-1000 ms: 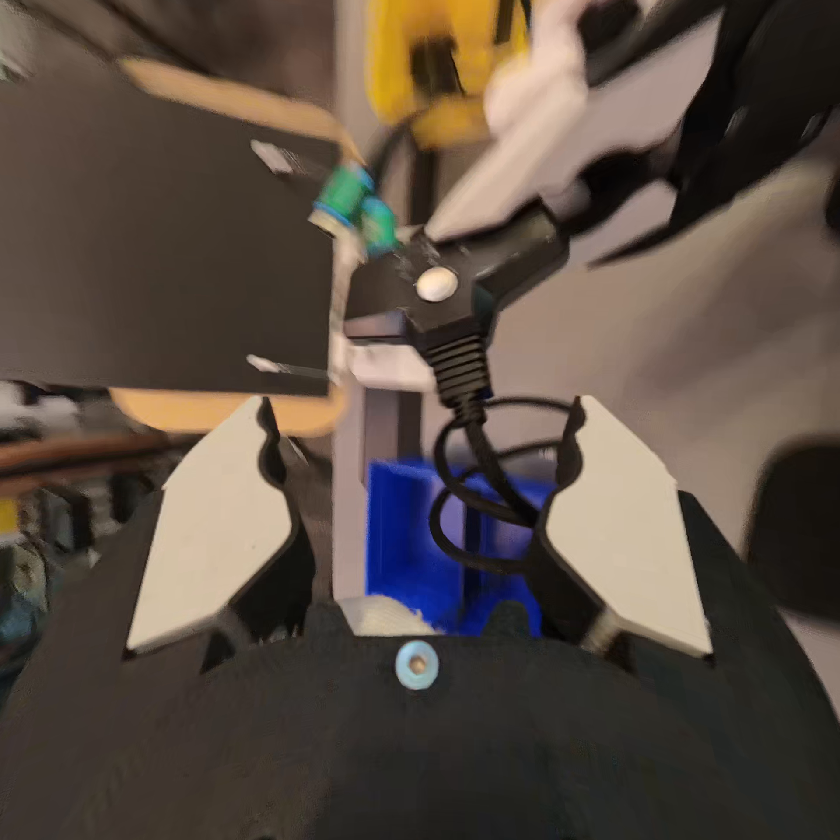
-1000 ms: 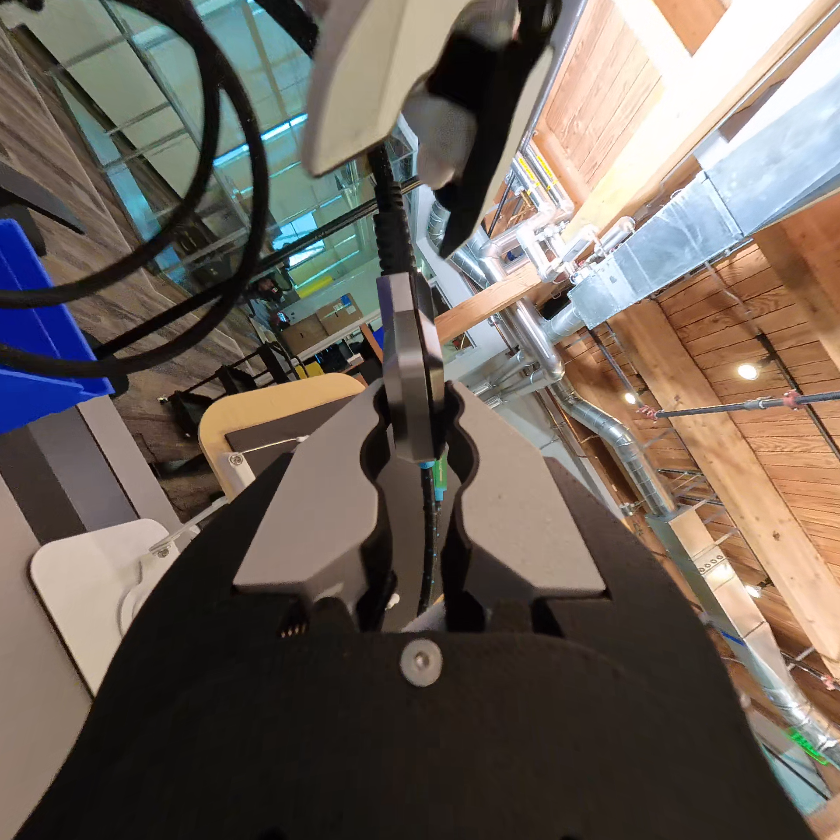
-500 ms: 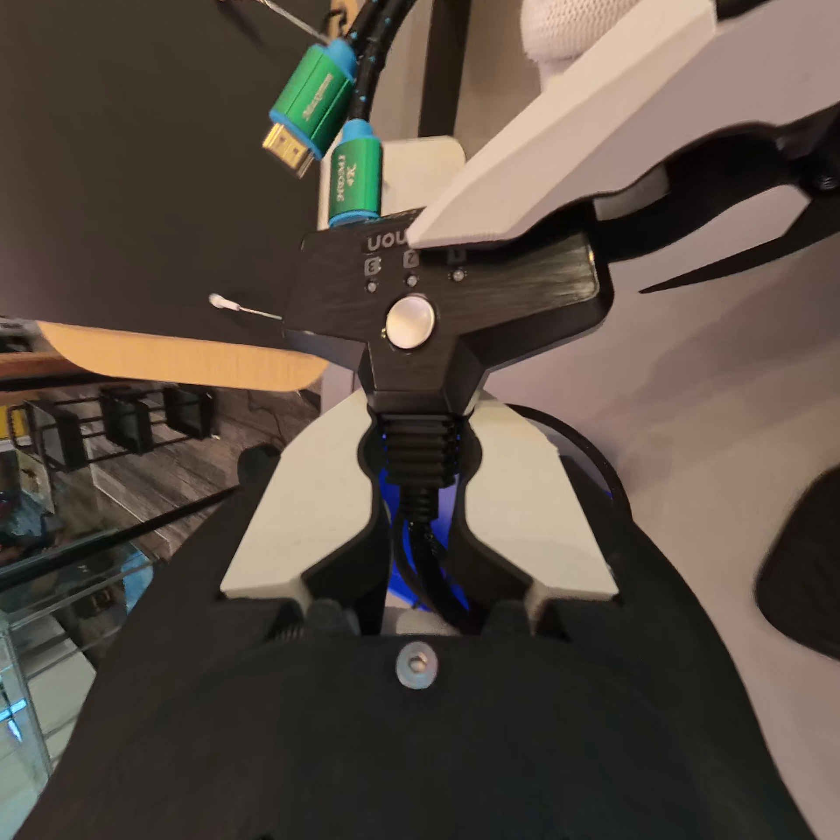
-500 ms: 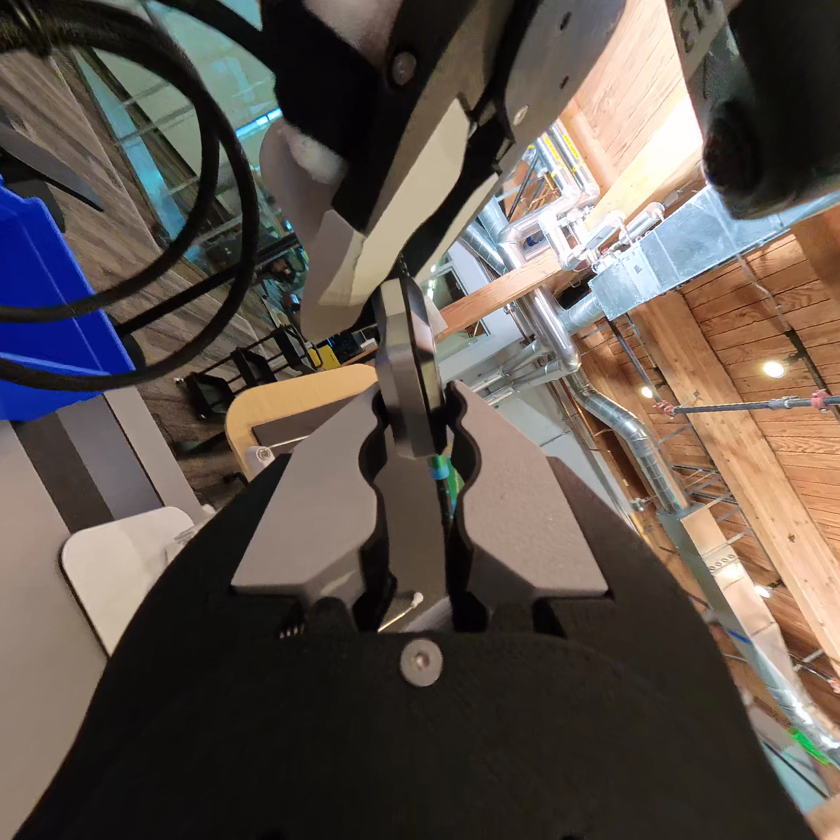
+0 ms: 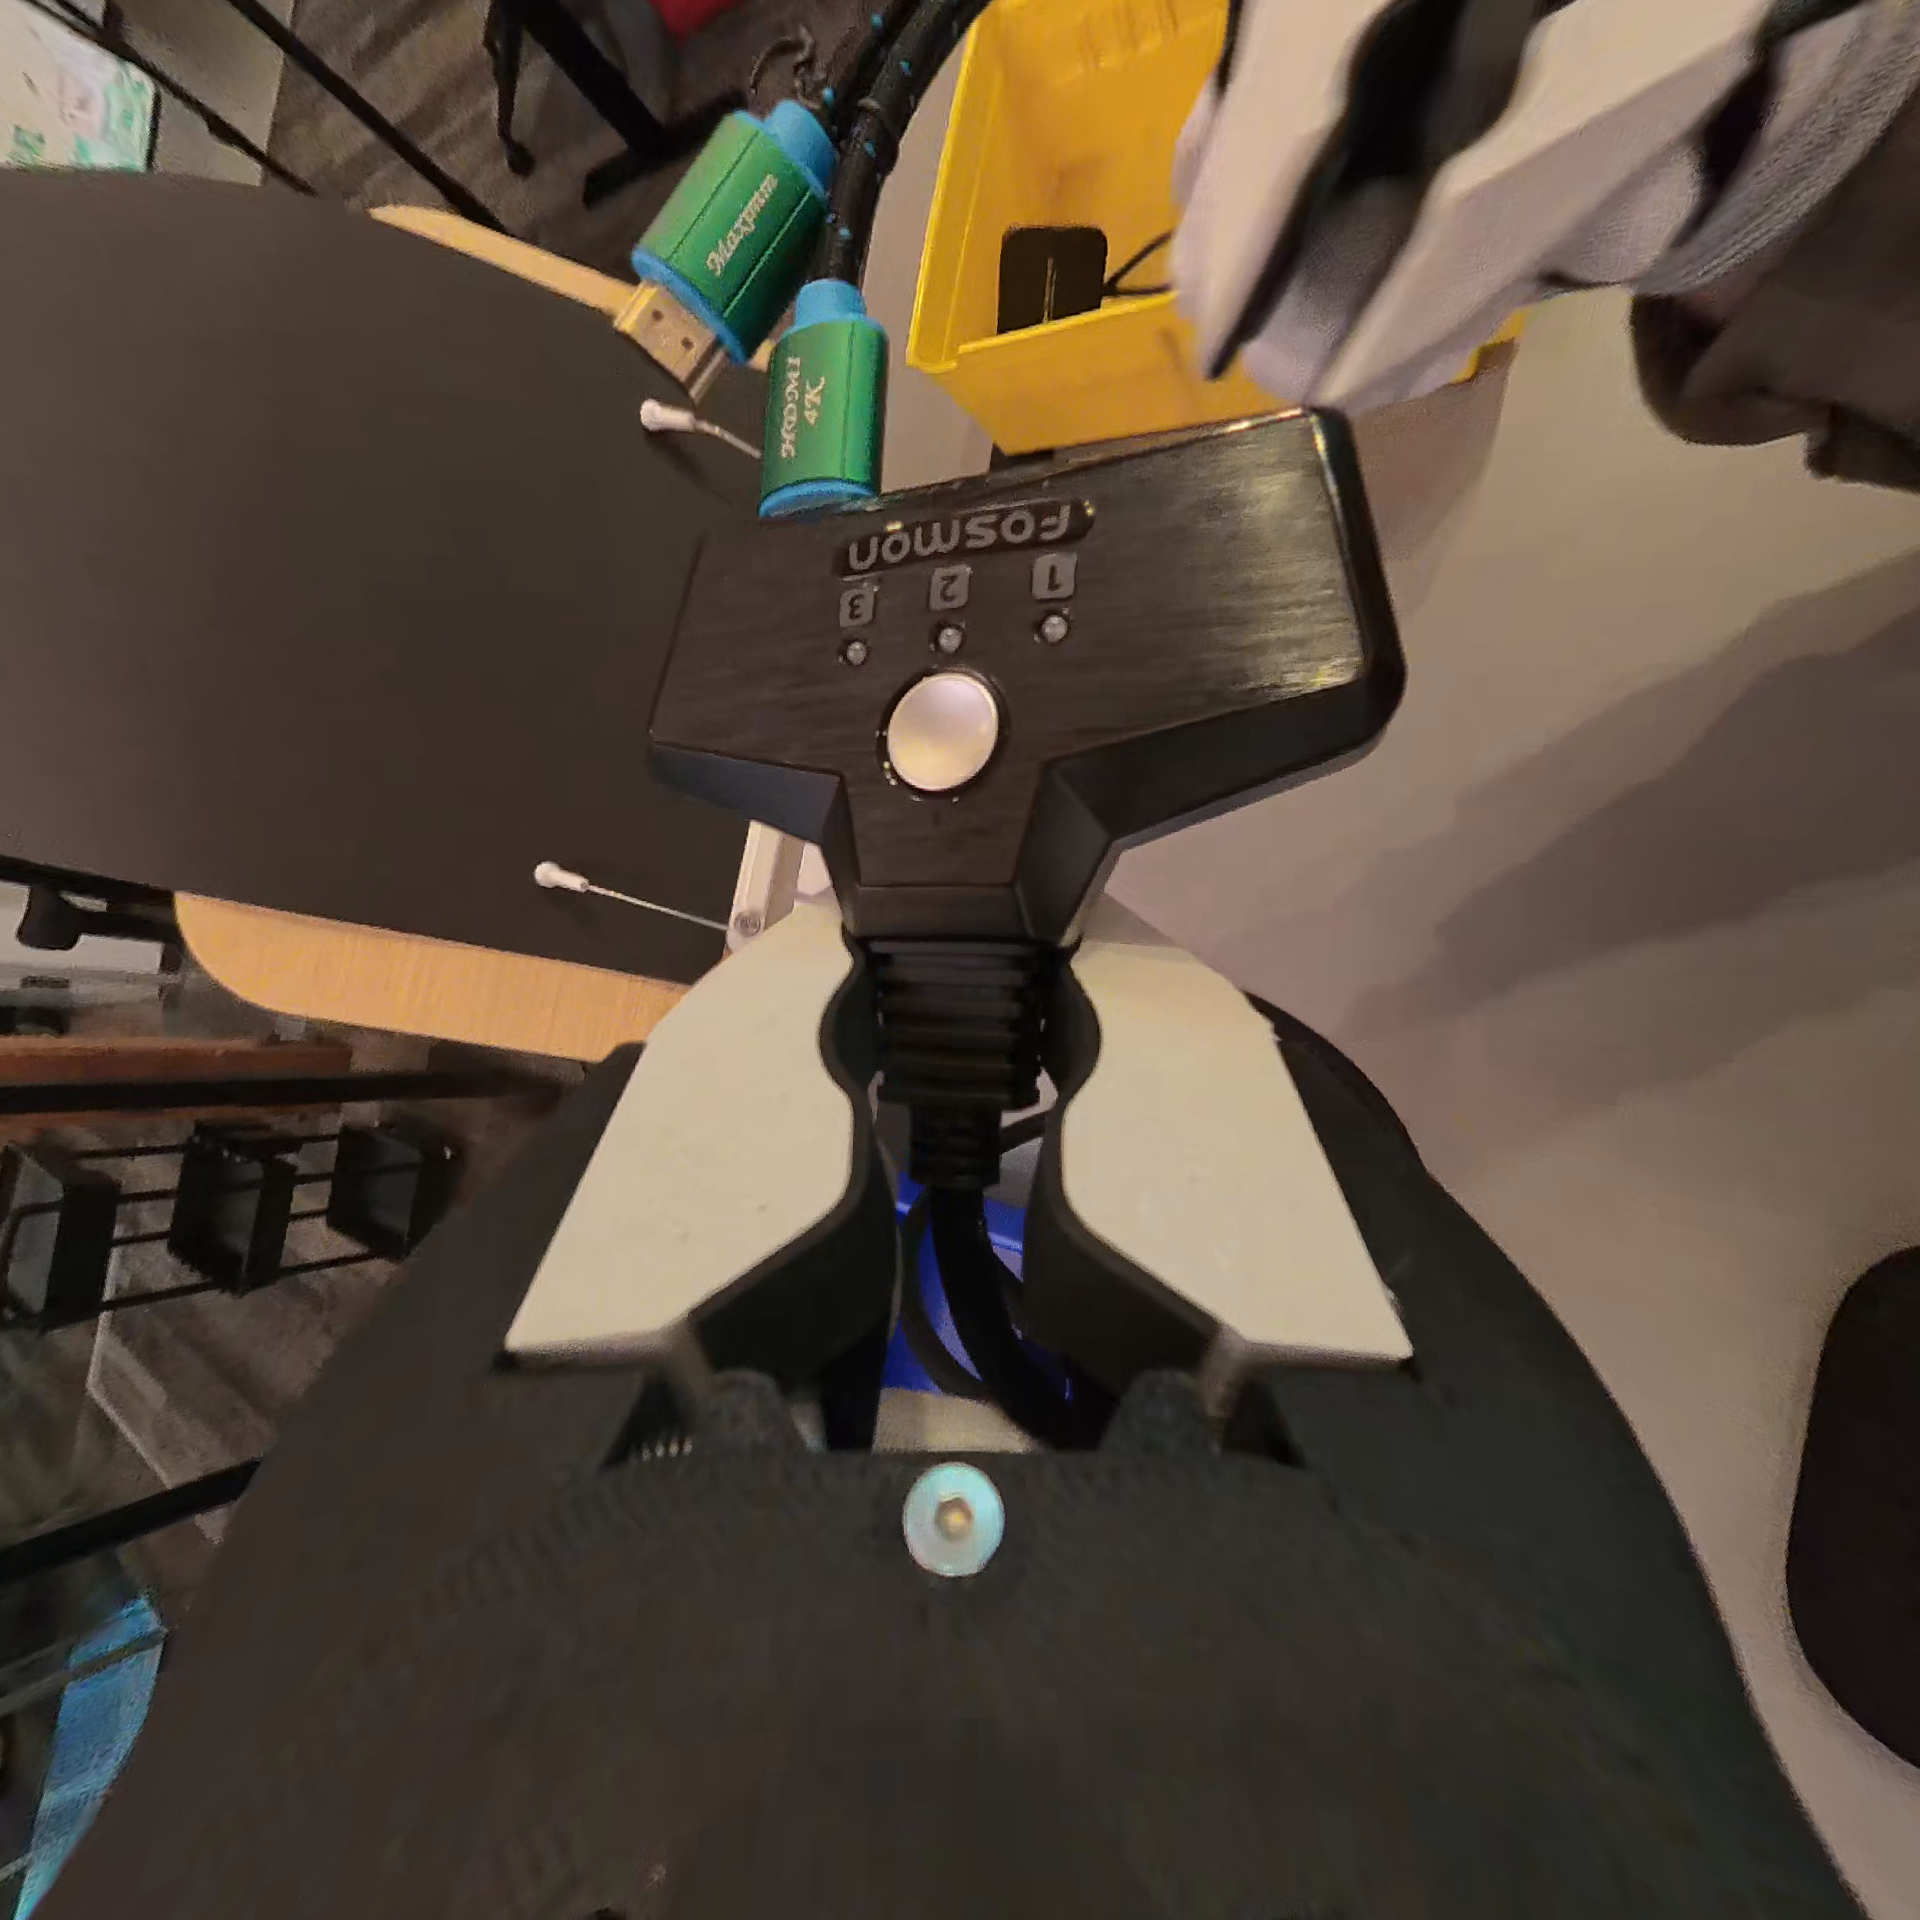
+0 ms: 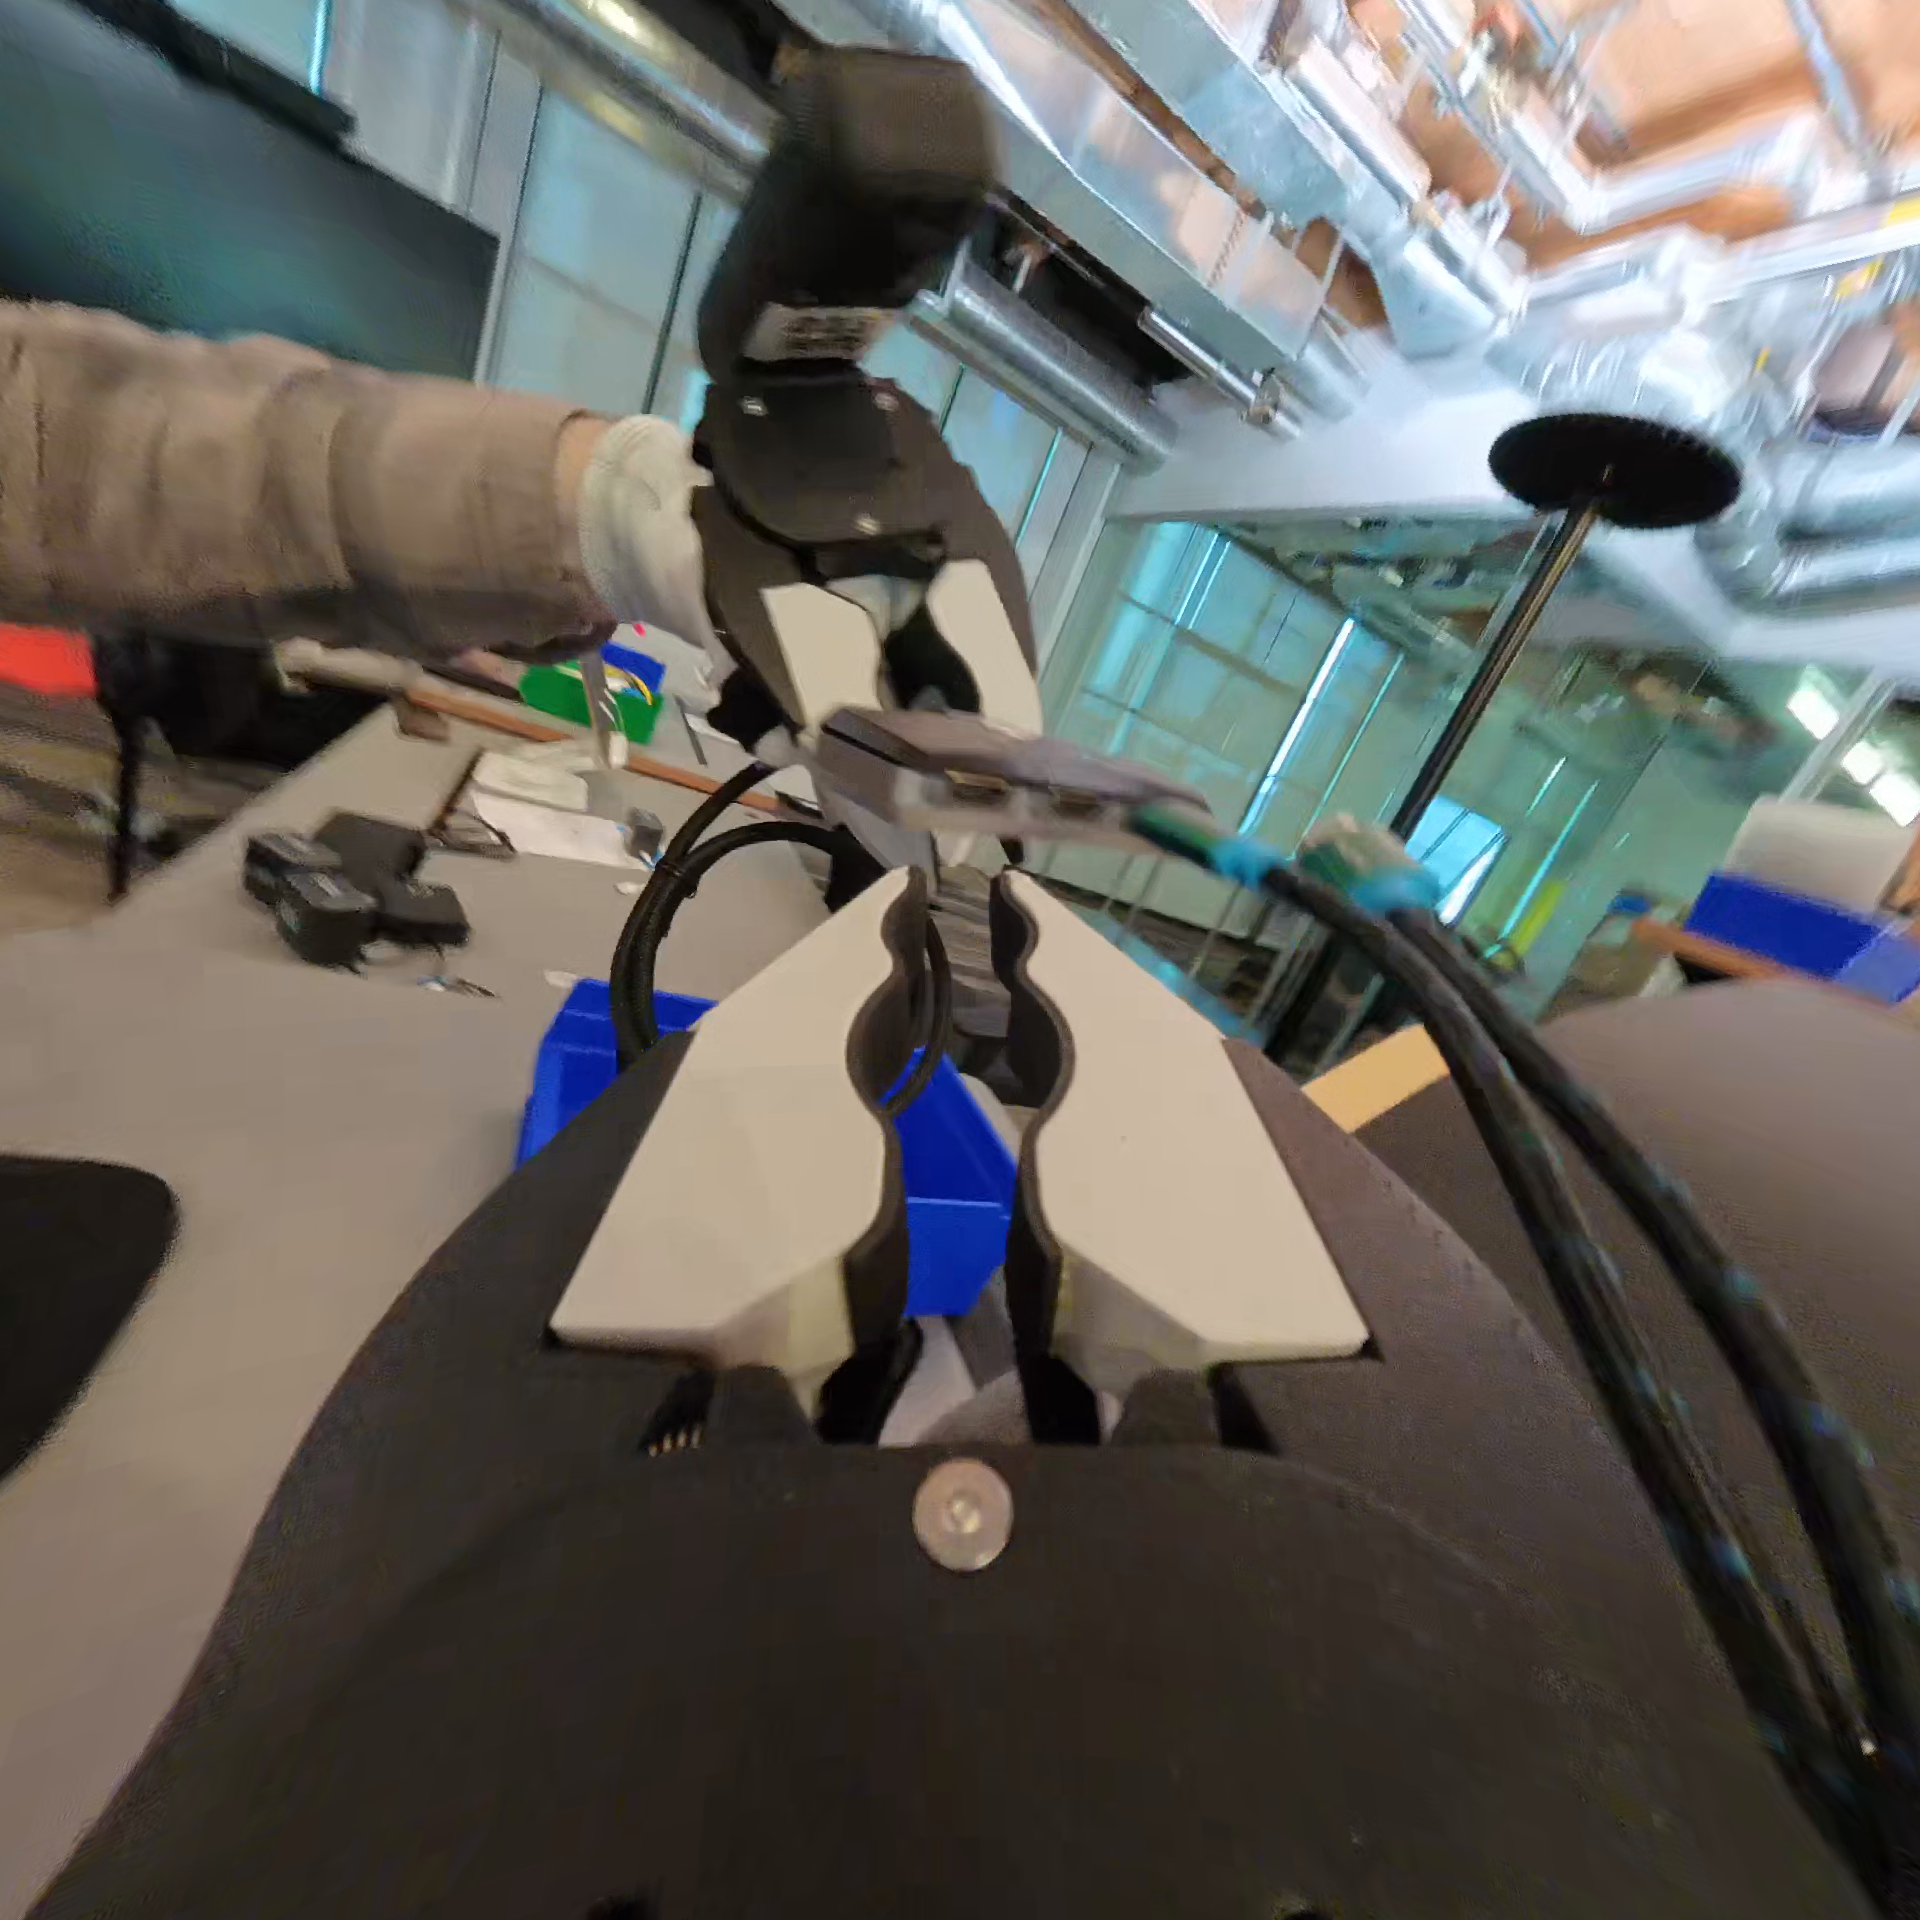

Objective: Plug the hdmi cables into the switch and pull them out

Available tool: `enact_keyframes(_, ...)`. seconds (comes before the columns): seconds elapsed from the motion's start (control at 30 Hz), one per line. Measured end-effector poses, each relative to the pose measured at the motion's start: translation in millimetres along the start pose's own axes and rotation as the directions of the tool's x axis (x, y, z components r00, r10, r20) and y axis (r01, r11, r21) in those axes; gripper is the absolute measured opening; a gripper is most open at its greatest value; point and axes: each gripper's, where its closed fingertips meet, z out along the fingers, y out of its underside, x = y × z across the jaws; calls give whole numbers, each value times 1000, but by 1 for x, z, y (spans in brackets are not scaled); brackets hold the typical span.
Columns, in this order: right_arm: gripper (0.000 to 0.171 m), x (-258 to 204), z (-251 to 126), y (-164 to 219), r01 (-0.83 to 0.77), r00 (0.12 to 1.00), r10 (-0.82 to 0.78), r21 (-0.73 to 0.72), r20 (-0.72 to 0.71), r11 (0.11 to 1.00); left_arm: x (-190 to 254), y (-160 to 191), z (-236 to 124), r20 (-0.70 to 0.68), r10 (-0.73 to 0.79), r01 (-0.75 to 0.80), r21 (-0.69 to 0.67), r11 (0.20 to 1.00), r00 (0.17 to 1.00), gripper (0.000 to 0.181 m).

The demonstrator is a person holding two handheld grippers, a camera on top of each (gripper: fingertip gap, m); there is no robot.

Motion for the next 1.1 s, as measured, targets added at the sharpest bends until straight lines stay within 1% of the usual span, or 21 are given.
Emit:
enact_keyframes(0.07, 12, 11, -4, 7, -130, 992, 130, 33, 5, 991, 5, -4, -3, -12, 6, -5, 27, 1000, 1000, 28)
enact_keyframes(0.1, 17, 16, -4, 12, -213, 977, 212, 39, 16, 976, 8, -6, -3, -14, 22, -22, 37, 999, 1000, 28)
enact_keyframes(0.13, 27, 19, -2, 18, -275, 961, 275, 32, 26, 961, 9, -7, -2, -6, 30, -29, 37, 999, 1000, 28)
enact_keyframes(0.17, 33, 19, 0, 21, -306, 952, 305, 40, 42, 951, 11, -7, -1, -12, 28, -27, 35, 999, 1000, 28)
enact_keyframes(0.2, 35, 18, 2, 21, -331, 943, 328, 69, 58, 941, 15, -8, 1, -29, 26, -24, 42, 999, 999, 28)
enact_keyframes(0.23, 35, 21, 4, 19, -367, 930, 362, 114, 63, 923, 18, -8, 3, -35, 26, -24, 45, 999, 999, 28)
enact_keyframes(0.3, 29, 36, 1, 7, -432, 898, 437, 259, 42, 864, 24, -6, 8, -52, 39, -37, 34, 999, 998, 28)
enact_keyframes(0.33, 29, 40, 1, 7, -452, 886, 463, 286, 34, 845, 27, -6, 10, -60, 41, -39, 41, 998, 997, 28)
enact_keyframes(0.37, 30, 40, 3, 10, -463, 881, 473, 280, 36, 841, 30, -4, 12, -70, 44, -42, 32, 999, 997, 28)
enact_keyframes(0.4, 27, 39, 4, 12, -458, 884, 466, 274, 38, 846, 33, -3, 14, -78, 53, -51, 28, 998, 996, 28)
enact_keyframes(0.53, 22, 28, 4, 15, -469, 883, 456, 241, 108, 850, 41, 0, 19, -113, 79, -77, 22, 997, 990, 28)
enact_keyframes(0.57, 25, 23, 5, 19, -459, 888, 442, 211, 124, 863, 44, 1, 20, -129, 84, -83, 16, 996, 988, 28)
enact_keyframes(0.63, 25, 20, 5, 20, -438, 898, 420, 195, 128, 877, 45, 2, 22, -132, 101, -101, 7, 995, 986, 28)
enact_keyframes(0.8, 23, 14, -1, 14, -397, 915, 362, 238, 178, 887, 51, -2, 20, -168, 113, -113, 15, 994, 979, 27)
enact_keyframes(0.9, 22, 12, -2, 13, -378, 922, 340, 251, 184, 891, 55, -1, 21, -188, 109, -110, 9, 994, 976, 28)
enact_keyframes(1.1, 19, 15, -2, 11, -410, 910, 367, 280, 195, 868, 55, 2, 26, -169, 103, -104, 6, 995, 980, 27)
